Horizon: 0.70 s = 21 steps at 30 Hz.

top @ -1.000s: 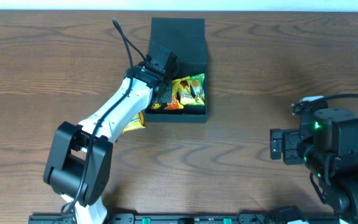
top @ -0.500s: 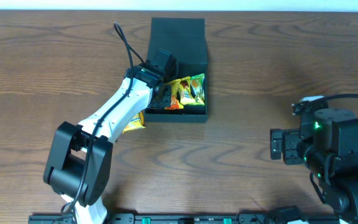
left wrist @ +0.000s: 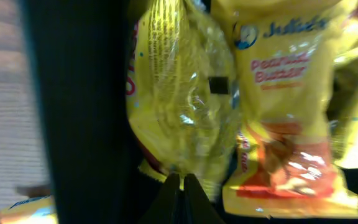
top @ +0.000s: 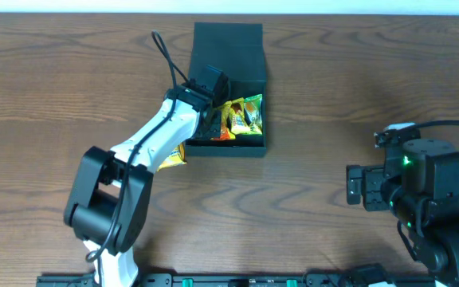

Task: Pack container
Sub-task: 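Release the Apollo packet inside the box beside the Julie's packet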

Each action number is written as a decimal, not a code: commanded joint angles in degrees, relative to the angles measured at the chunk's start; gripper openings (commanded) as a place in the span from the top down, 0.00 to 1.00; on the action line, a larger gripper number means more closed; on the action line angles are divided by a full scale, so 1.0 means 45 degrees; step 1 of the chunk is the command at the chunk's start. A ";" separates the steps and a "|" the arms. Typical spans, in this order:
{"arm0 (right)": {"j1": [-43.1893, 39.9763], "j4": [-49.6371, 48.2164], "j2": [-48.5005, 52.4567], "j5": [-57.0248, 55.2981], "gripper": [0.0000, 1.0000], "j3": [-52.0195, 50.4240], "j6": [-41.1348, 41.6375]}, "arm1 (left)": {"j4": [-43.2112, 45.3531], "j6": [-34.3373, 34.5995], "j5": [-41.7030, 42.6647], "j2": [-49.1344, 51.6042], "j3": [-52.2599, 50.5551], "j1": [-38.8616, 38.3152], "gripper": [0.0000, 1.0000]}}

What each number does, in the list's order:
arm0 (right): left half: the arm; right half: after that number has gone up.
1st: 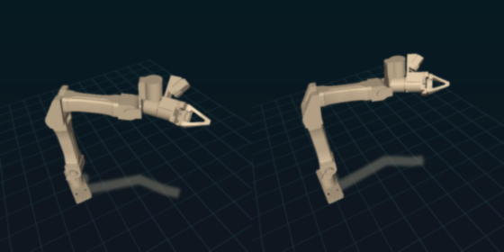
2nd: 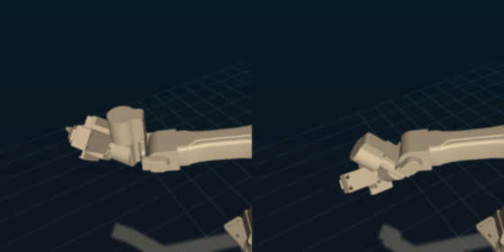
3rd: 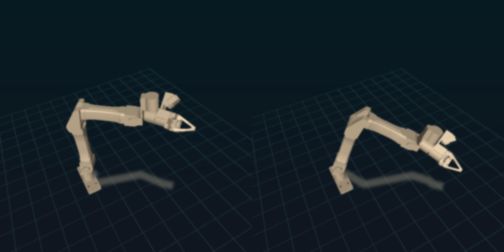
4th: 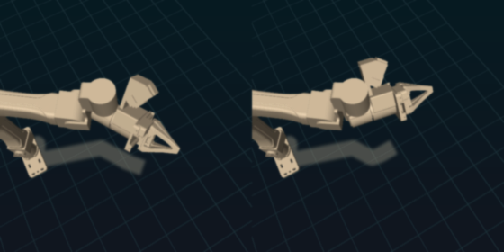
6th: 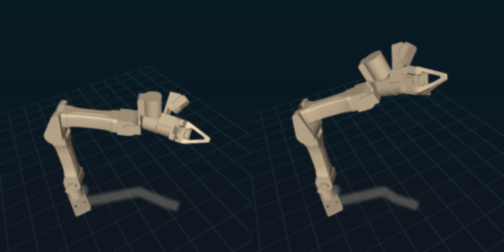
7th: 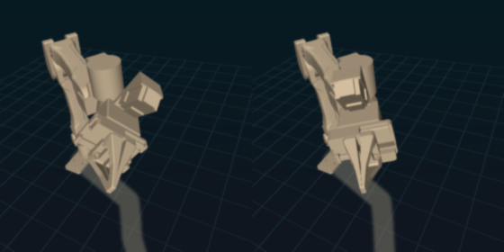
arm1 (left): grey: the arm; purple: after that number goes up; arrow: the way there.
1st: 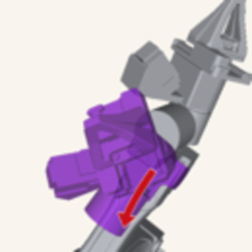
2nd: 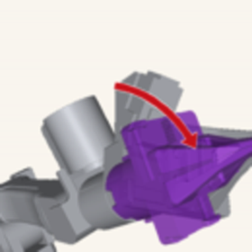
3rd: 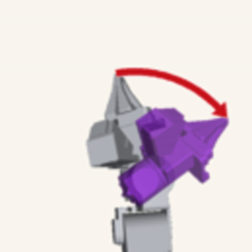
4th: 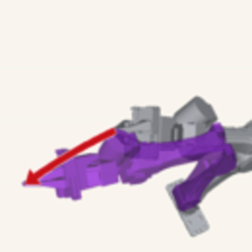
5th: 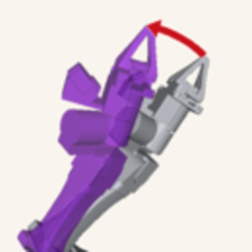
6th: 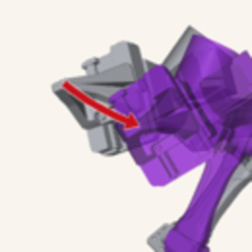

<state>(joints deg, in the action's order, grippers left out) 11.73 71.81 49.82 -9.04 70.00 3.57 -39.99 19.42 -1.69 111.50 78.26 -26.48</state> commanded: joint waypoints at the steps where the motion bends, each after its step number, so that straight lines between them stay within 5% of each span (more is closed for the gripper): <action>1: -0.0005 0.0000 -0.0044 -0.0136 0.01 -0.0015 -0.0194 | 0.0015 -0.0515 -0.0024 0.0593 -0.0107 -0.0053 0.95; 21: -0.0005 0.0000 -0.0044 -0.0136 0.01 -0.0015 -0.0194 | 0.0510 -0.1229 -0.0685 0.0389 -0.0053 -0.0053 0.94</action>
<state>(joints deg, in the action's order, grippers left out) 11.75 71.81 49.82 -9.04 70.00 3.57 -37.28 14.72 -5.23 113.91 78.26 -26.55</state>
